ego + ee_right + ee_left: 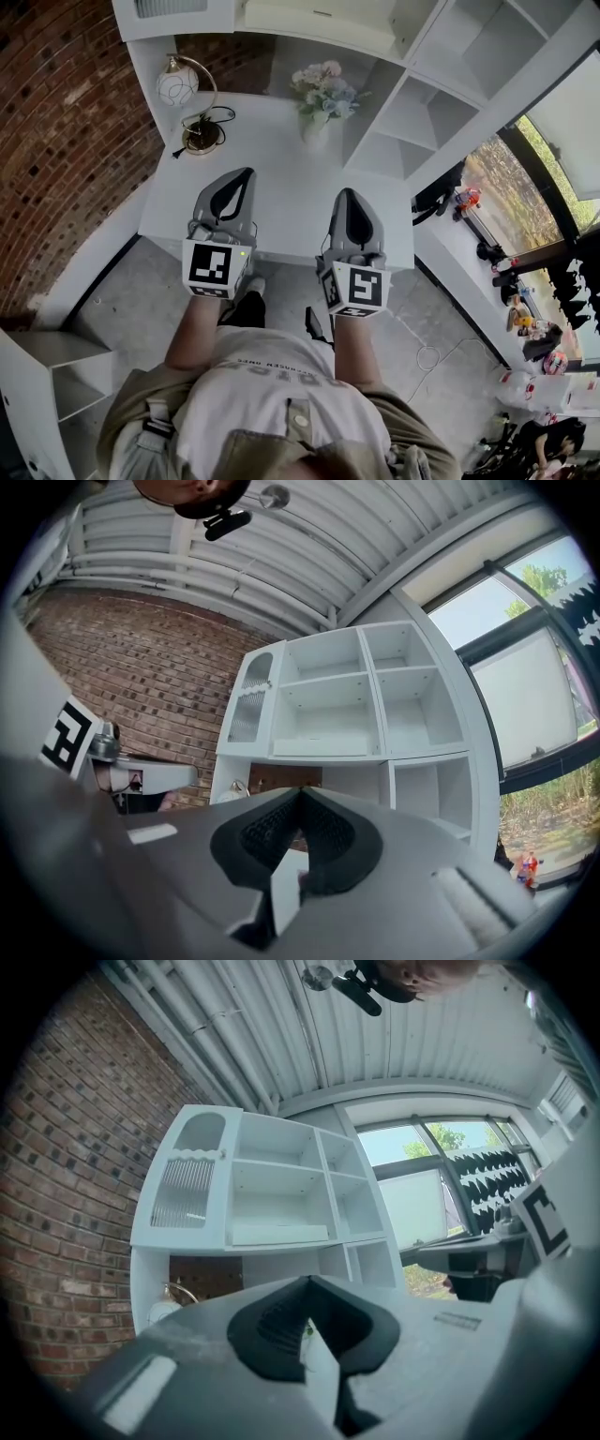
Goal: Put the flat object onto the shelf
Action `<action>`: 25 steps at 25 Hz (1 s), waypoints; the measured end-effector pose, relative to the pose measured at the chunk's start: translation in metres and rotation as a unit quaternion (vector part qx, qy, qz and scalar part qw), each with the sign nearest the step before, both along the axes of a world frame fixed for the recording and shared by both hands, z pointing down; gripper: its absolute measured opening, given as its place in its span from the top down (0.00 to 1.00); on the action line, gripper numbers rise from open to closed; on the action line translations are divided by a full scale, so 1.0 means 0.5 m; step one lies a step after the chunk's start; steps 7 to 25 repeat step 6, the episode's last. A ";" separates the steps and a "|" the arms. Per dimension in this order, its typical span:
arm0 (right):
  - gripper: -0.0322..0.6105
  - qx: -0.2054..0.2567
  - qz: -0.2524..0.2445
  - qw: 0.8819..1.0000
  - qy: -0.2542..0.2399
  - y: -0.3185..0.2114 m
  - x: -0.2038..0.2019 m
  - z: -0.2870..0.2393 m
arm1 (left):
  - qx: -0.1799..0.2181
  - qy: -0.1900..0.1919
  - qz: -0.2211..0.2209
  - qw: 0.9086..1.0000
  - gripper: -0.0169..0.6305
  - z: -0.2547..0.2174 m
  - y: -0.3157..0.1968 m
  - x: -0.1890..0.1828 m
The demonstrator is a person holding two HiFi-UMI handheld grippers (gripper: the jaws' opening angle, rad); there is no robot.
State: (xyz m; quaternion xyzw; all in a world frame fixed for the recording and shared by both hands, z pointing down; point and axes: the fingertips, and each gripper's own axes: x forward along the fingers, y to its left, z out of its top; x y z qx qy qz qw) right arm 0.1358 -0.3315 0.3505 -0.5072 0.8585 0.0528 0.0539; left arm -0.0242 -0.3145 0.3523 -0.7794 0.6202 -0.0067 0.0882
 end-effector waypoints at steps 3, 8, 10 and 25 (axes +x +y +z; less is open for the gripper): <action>0.95 0.002 -0.003 1.000 0.001 0.006 -0.002 0.001 | -0.002 0.004 -0.005 1.000 0.96 0.002 0.004 -0.007; 0.95 0.003 -0.004 1.000 0.001 0.009 -0.001 0.001 | -0.004 0.009 -0.008 1.000 0.96 0.004 0.007 -0.011; 0.95 0.003 -0.004 1.000 0.001 0.009 -0.001 0.001 | -0.004 0.009 -0.008 1.000 0.96 0.004 0.007 -0.011; 0.95 0.003 -0.004 1.000 0.001 0.009 -0.001 0.001 | -0.004 0.009 -0.008 1.000 0.96 0.004 0.007 -0.011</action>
